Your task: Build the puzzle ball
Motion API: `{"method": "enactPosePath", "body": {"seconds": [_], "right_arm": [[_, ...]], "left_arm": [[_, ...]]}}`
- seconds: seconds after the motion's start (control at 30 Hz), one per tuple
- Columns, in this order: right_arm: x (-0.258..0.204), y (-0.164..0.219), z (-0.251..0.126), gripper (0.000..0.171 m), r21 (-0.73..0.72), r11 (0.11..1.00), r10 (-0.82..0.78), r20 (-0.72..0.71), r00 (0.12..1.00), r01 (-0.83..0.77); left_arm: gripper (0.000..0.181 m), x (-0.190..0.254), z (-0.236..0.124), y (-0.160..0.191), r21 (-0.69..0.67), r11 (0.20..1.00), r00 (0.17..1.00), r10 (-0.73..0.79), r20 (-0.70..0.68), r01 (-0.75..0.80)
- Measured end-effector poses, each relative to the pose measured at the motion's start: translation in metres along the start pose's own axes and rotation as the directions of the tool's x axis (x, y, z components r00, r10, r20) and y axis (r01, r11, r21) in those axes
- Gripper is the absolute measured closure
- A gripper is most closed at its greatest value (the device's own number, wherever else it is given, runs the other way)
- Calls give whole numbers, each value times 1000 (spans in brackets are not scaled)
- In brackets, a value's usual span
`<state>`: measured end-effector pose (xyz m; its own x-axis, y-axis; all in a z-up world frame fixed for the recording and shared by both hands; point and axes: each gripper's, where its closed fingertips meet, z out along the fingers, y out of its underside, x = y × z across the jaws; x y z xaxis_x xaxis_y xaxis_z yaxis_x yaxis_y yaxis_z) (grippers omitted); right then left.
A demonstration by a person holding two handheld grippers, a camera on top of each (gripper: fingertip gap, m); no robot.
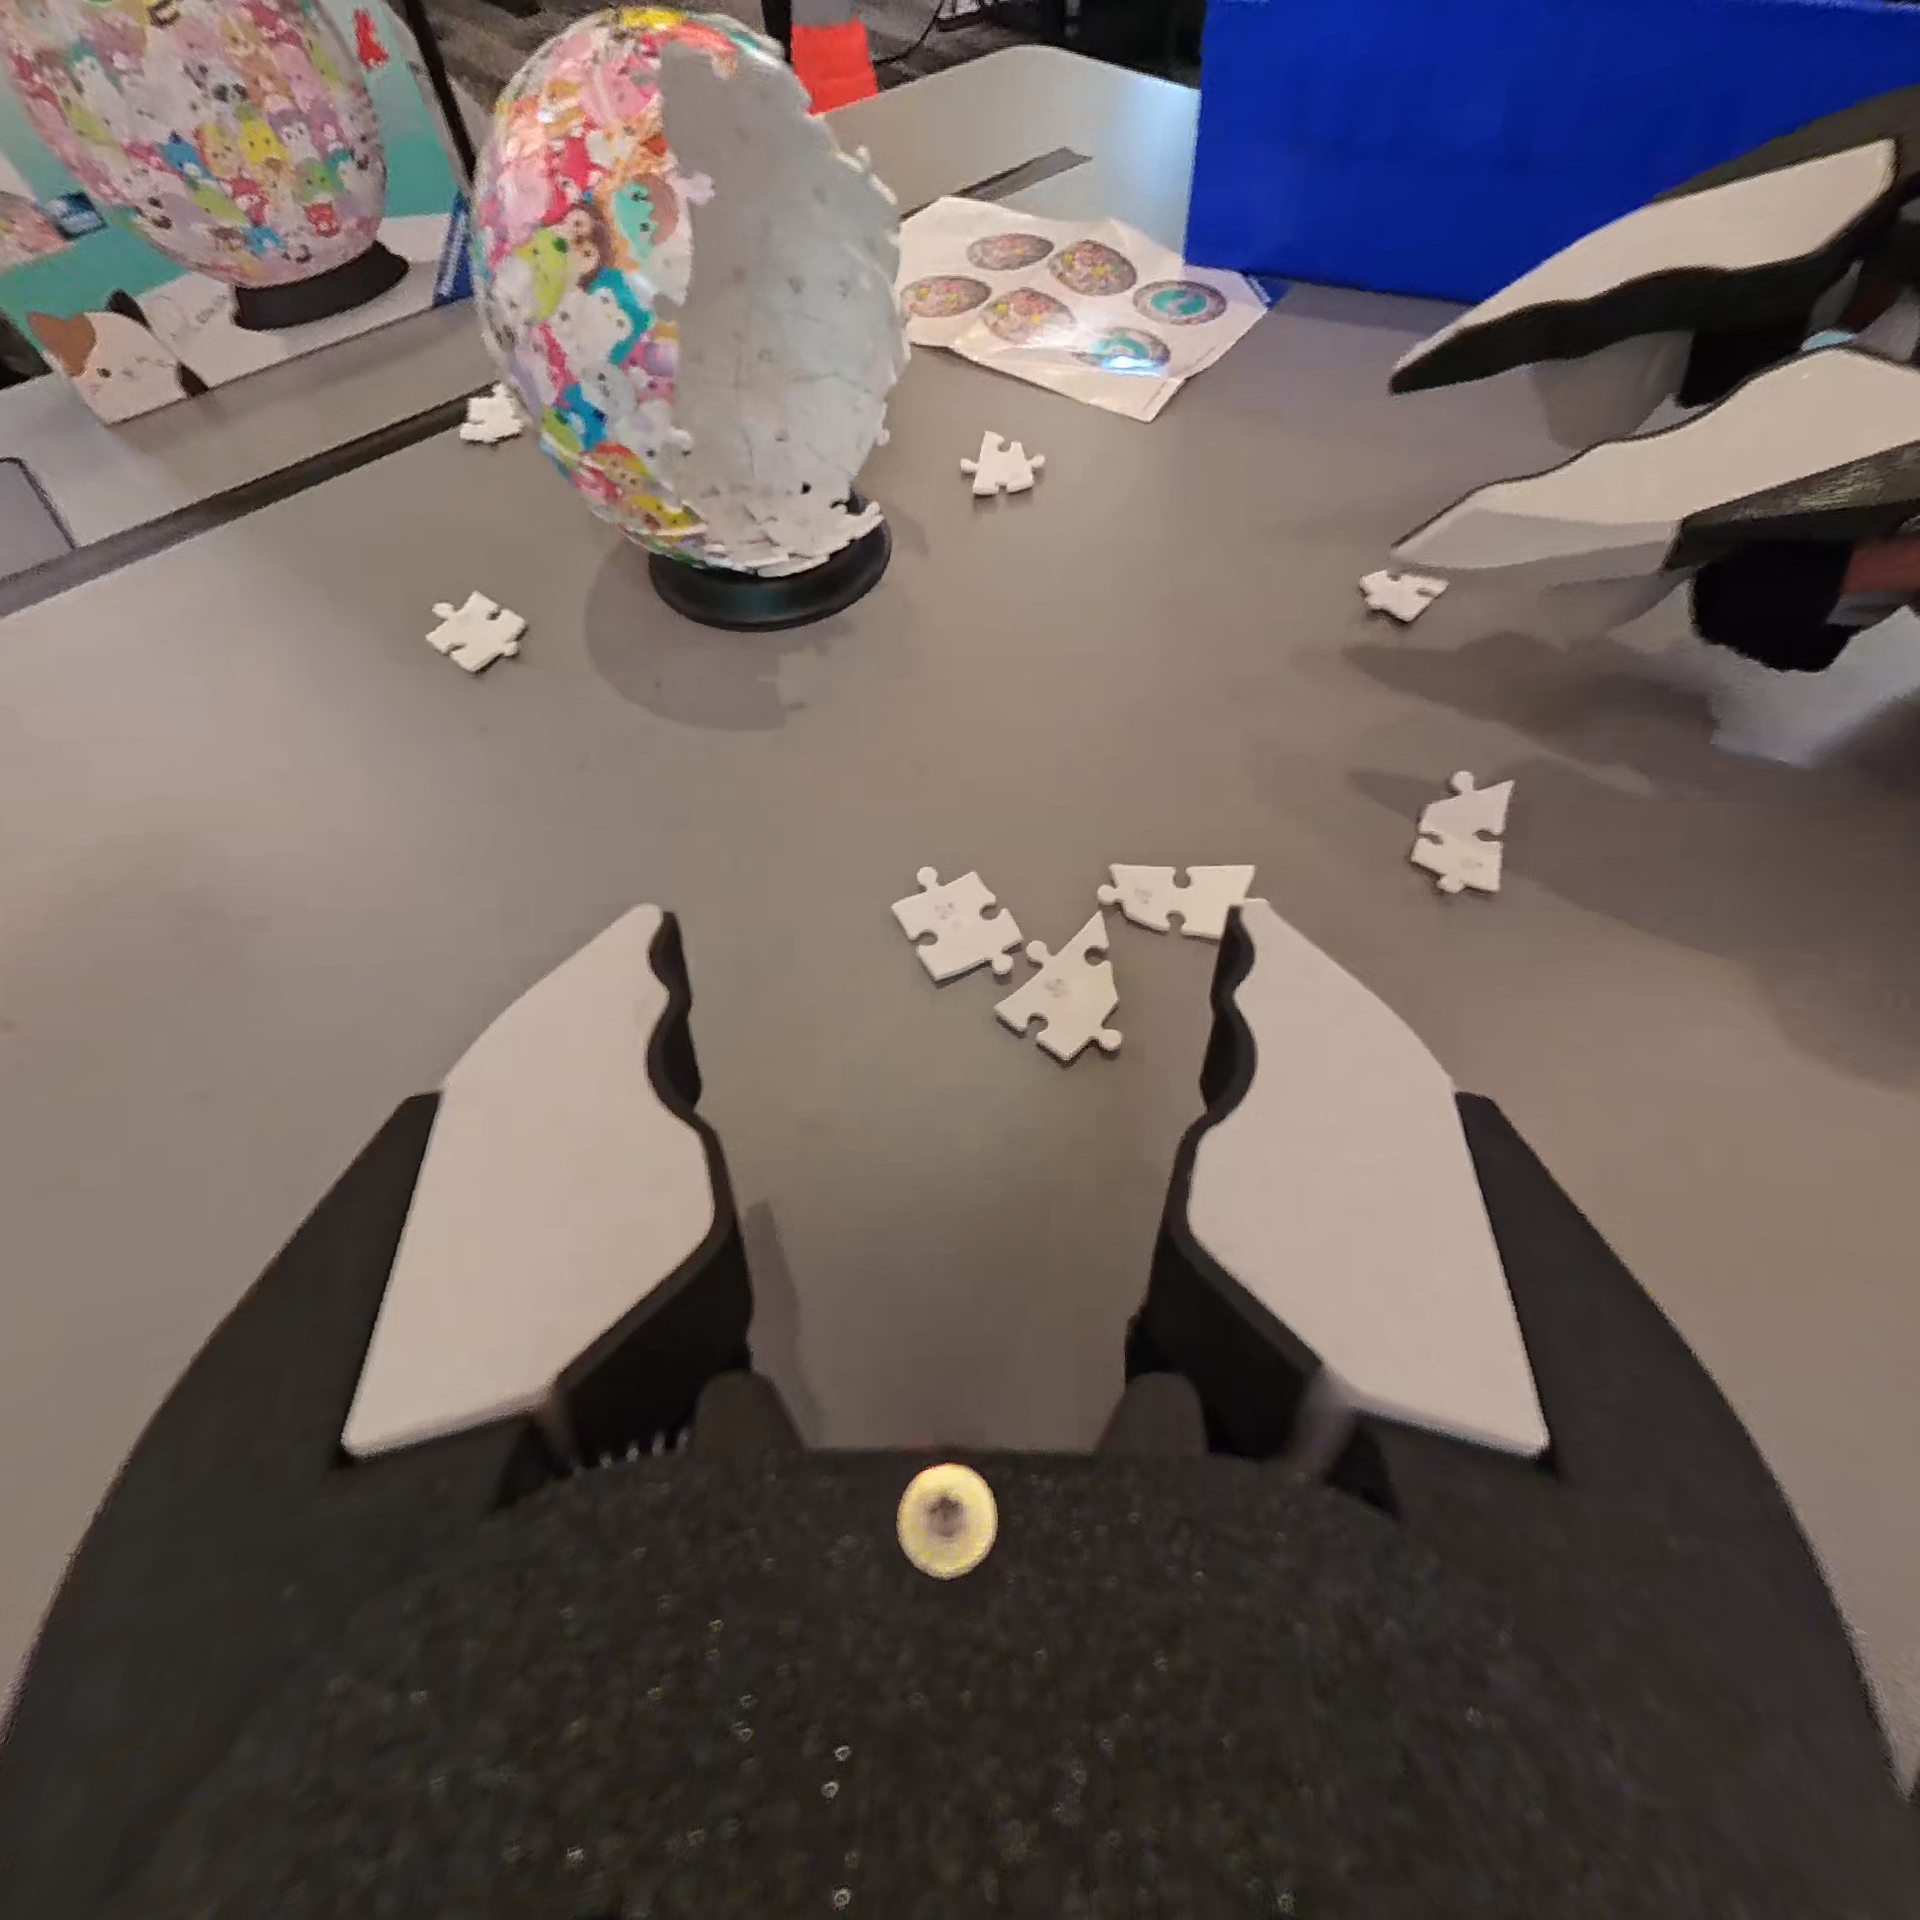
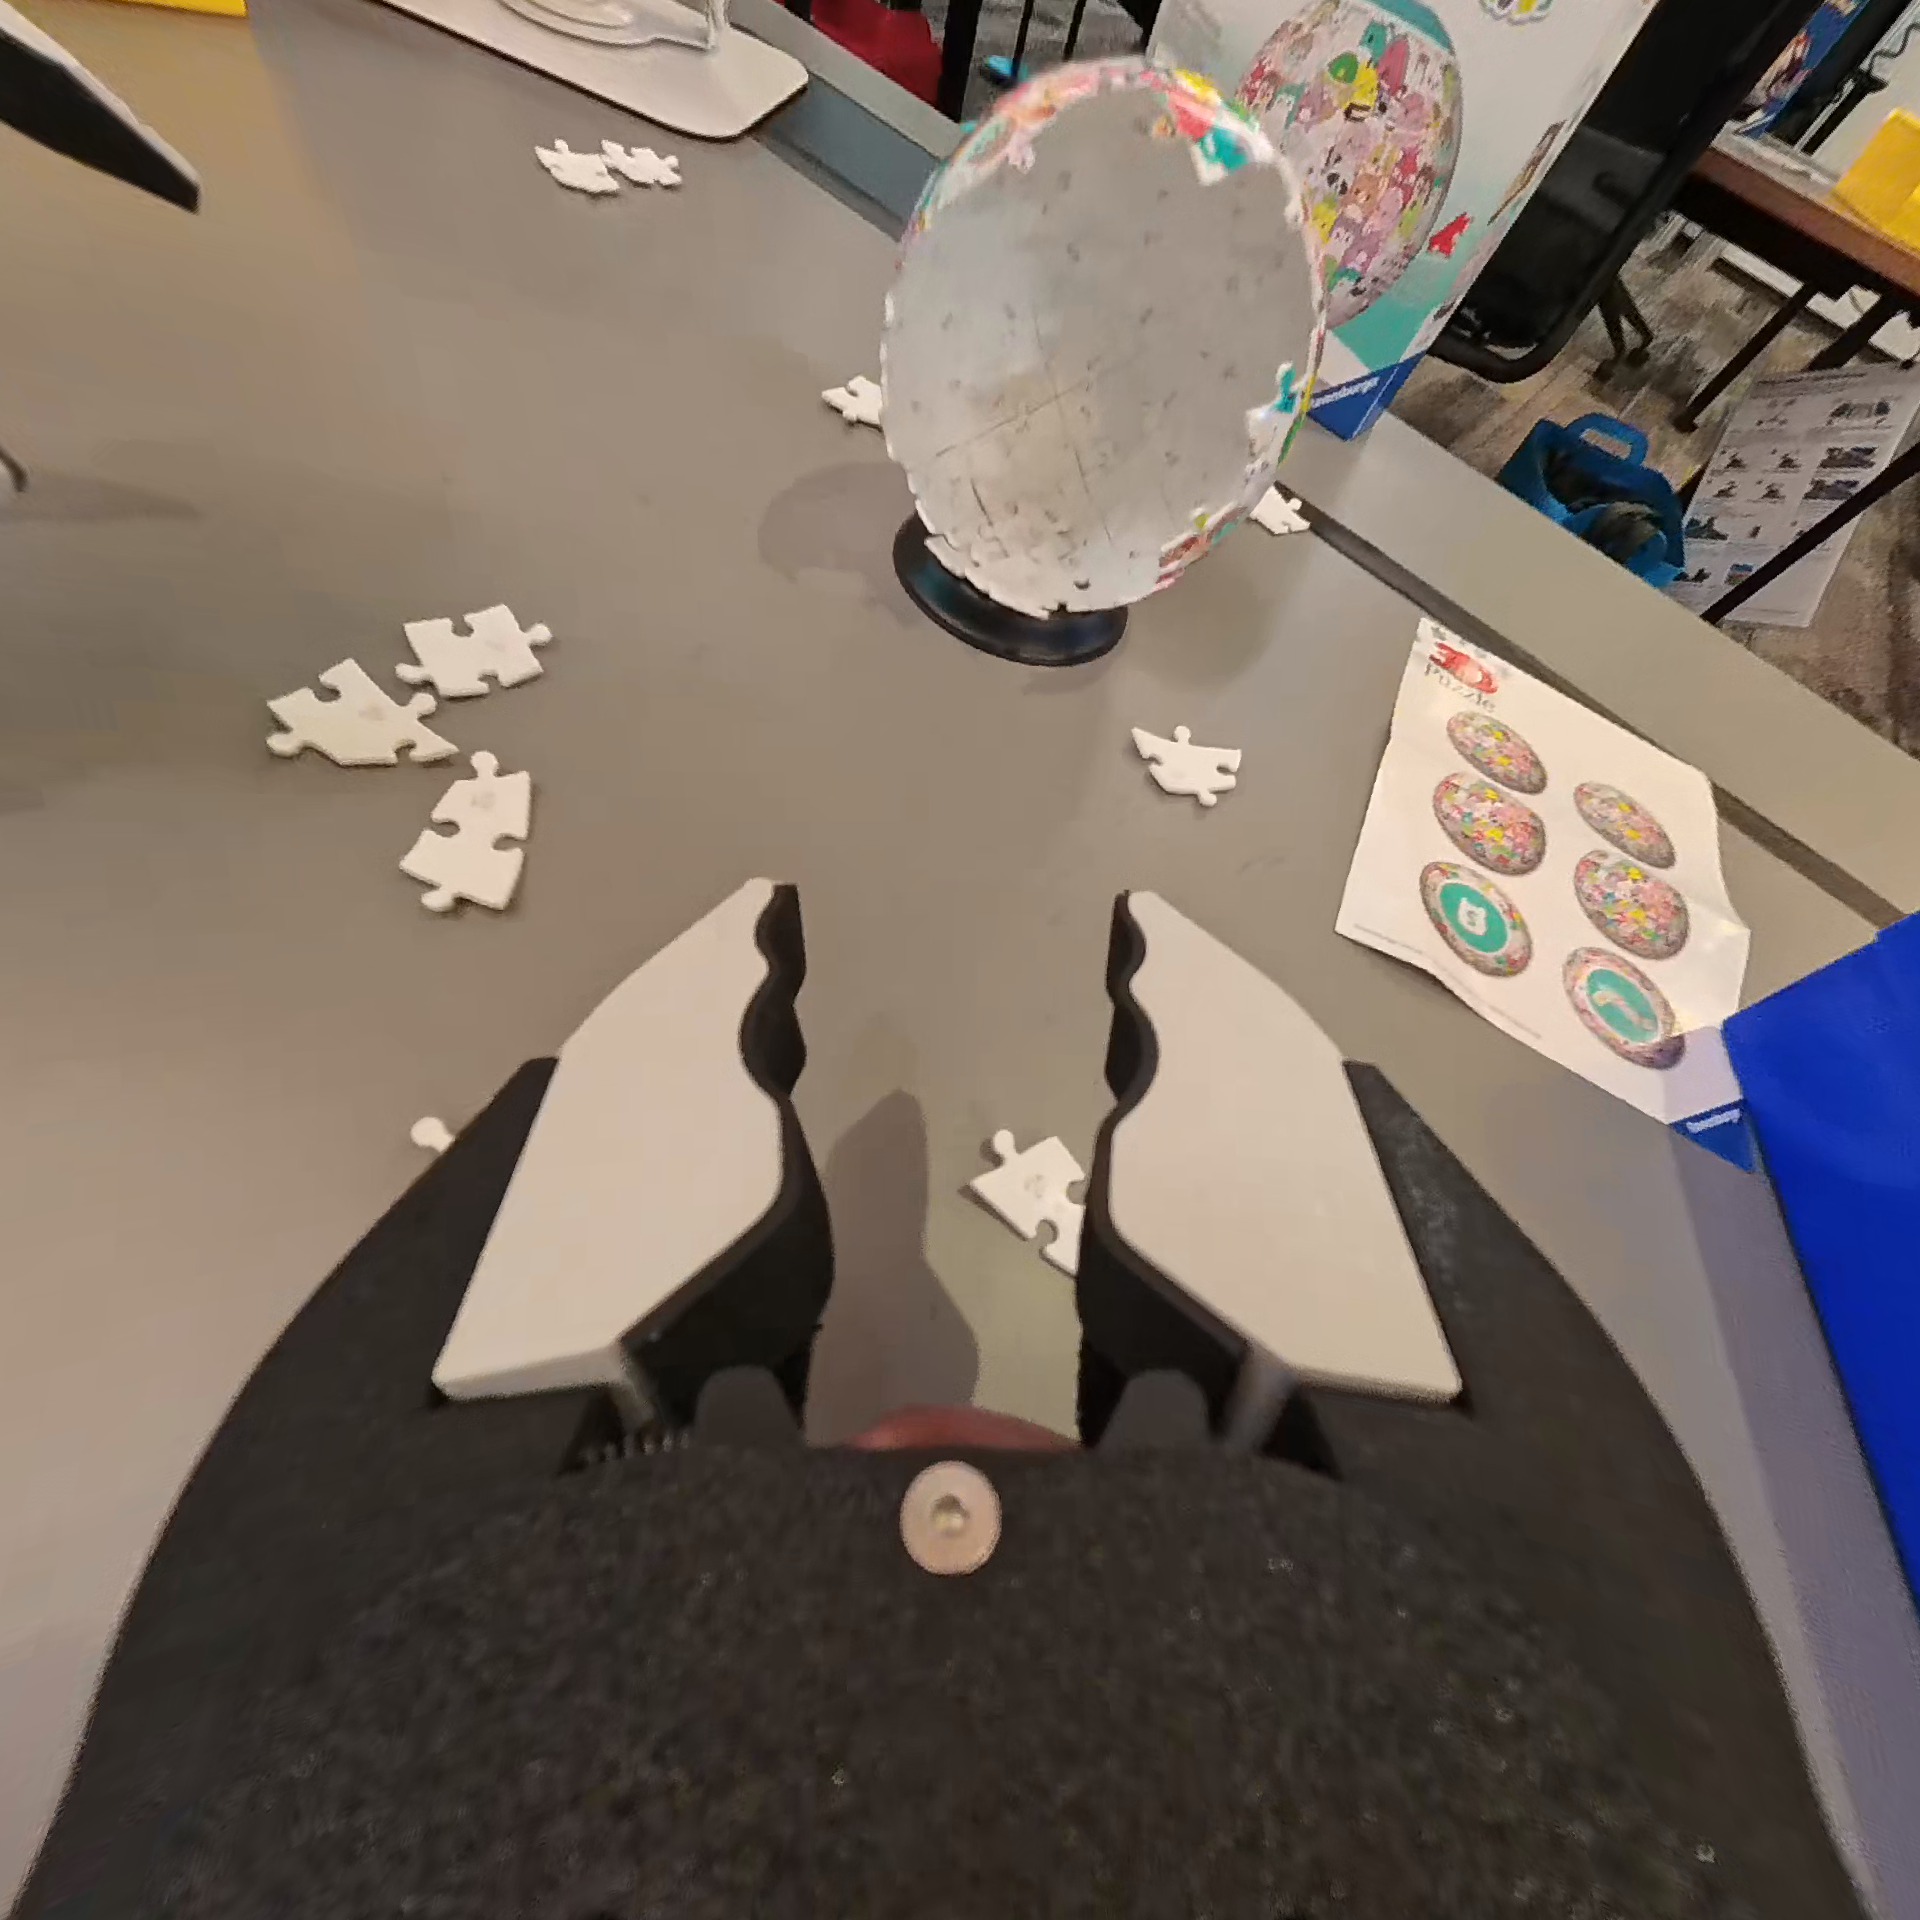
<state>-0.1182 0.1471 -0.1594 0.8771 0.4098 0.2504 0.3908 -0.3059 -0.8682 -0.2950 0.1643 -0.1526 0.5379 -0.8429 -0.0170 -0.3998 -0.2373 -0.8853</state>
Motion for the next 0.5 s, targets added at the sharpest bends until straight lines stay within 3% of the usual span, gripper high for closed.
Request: {"method": "enactPosePath", "body": {"seconds": [0.5], "right_arm": [[2, -9, -27, 116, 71, 991, 117, 9, 993, -117]], "left_arm": [[86, -5, -24, -5, 25, 998, 984, 46, 174, -51]]}}
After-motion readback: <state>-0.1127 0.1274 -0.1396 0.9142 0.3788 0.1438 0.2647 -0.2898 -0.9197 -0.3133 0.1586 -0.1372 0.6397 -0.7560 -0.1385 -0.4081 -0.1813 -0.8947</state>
